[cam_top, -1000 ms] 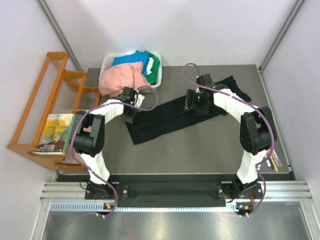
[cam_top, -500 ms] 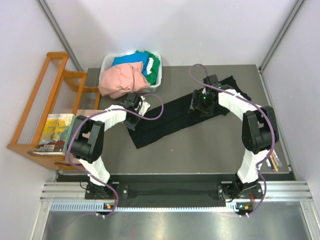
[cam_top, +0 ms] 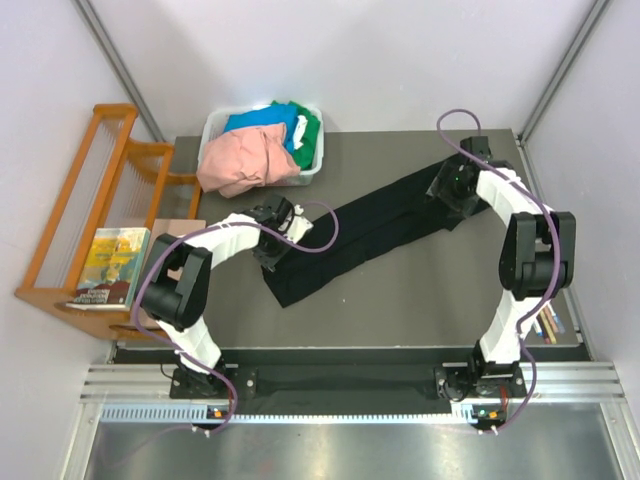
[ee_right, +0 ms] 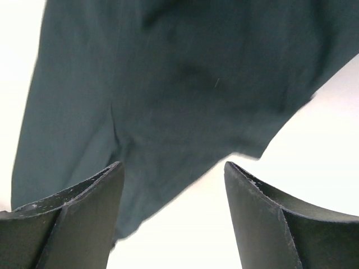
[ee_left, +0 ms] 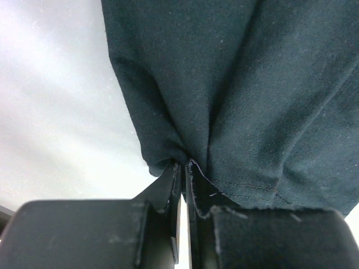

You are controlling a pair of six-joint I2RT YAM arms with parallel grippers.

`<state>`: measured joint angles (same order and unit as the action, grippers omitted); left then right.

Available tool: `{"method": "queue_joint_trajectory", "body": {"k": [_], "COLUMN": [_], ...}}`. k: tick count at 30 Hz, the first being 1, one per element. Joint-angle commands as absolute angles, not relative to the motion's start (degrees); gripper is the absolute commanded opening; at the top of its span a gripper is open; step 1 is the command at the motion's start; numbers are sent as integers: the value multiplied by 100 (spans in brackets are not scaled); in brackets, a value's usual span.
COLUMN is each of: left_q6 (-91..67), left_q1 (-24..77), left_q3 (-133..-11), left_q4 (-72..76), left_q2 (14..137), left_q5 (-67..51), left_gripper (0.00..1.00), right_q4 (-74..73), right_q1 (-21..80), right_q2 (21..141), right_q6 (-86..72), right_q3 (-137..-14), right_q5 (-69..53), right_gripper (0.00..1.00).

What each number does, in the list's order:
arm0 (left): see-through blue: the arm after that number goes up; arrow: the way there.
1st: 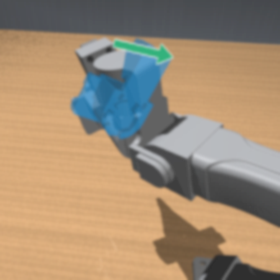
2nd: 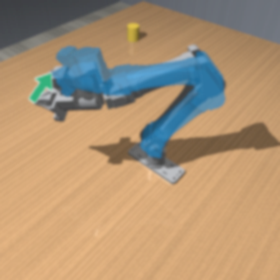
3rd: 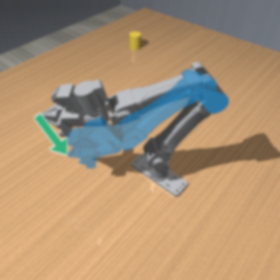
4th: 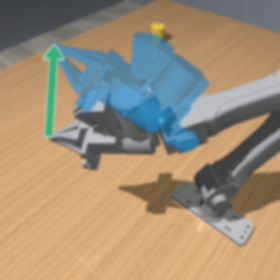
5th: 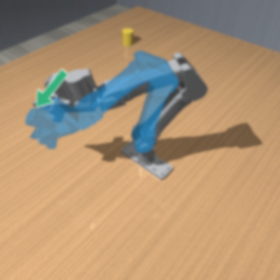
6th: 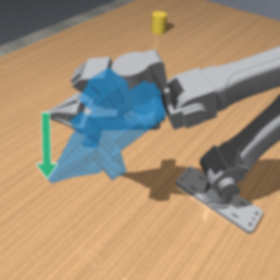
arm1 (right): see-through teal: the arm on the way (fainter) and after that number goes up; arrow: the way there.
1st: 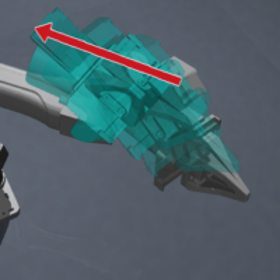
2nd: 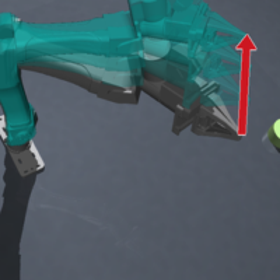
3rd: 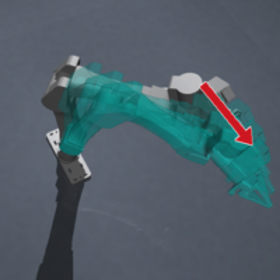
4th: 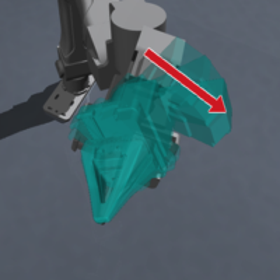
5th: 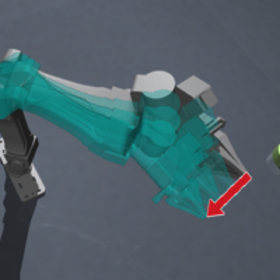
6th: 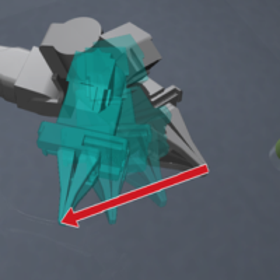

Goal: Fold and stack the t-shirts
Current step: Fold the tshirt

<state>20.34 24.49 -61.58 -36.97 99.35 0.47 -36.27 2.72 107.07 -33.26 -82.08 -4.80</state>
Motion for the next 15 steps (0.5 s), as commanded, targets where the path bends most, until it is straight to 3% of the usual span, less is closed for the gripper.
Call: {"method": "queue_joint_trajectory", "body": {"k": [1, 9, 15], "left_q6": [2083, 2153, 2276], "left_q1": [2522, 2522, 2522], "left_q3": [-6029, -6205, -6381], "left_q4": [-4236, -4386, -4702], "left_q2": [9861, 9879, 9853], "left_q5": [-369, -360, -500], "left_gripper": [6, 6, 6], "right_q4": [-3446, -3735, -3771], "right_q1": [123, -193, -623], "right_q2": [11082, 12645, 12990], "right_q6": [-3472, -3612, -4042], "right_q3": [-8674, -9896, -10291], "right_q5": [140, -510, -281], "right_gripper": [72, 71, 70]}}
